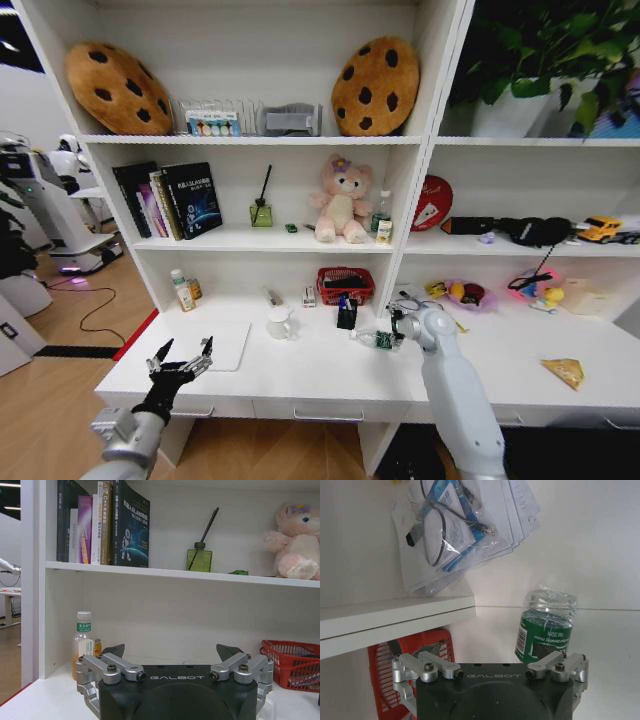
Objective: Organize the objects on the table.
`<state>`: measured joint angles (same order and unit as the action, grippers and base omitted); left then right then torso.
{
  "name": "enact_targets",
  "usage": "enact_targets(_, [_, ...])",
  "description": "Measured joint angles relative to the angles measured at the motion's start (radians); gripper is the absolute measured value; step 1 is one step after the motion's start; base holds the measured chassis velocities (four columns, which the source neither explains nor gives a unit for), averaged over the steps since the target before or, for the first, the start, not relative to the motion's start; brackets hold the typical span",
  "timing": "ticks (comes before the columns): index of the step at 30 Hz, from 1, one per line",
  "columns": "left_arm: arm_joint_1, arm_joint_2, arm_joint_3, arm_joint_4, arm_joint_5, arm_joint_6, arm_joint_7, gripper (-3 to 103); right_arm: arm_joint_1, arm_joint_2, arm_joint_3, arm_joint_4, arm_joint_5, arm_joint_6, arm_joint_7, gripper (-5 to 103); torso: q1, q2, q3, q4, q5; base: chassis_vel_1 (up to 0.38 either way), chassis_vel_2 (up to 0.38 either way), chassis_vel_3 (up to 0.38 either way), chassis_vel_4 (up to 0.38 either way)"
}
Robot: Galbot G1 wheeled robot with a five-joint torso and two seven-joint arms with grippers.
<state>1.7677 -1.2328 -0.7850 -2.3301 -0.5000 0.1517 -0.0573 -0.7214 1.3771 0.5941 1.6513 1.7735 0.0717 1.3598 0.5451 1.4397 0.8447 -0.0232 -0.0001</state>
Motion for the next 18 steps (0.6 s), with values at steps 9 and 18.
enact_targets(9, [0.000,0.000,0.000,0.000,0.000,0.000,0.000,100,0.020,0.019,0.007,-0.061,-0.049,-0.018,0.112,100,0.000,0.000,0.000,-0.0005,0.0001,0.000,0.000,0.000,0.000])
enact_targets(18, [0.000,0.000,0.000,0.000,0.000,0.000,0.000,100,0.064,0.033,0.004,-0.177,-0.033,-0.052,0.125,103,0.000,0.000,0.000,-0.0002,0.0000,0.000,0.000,0.000,0.000])
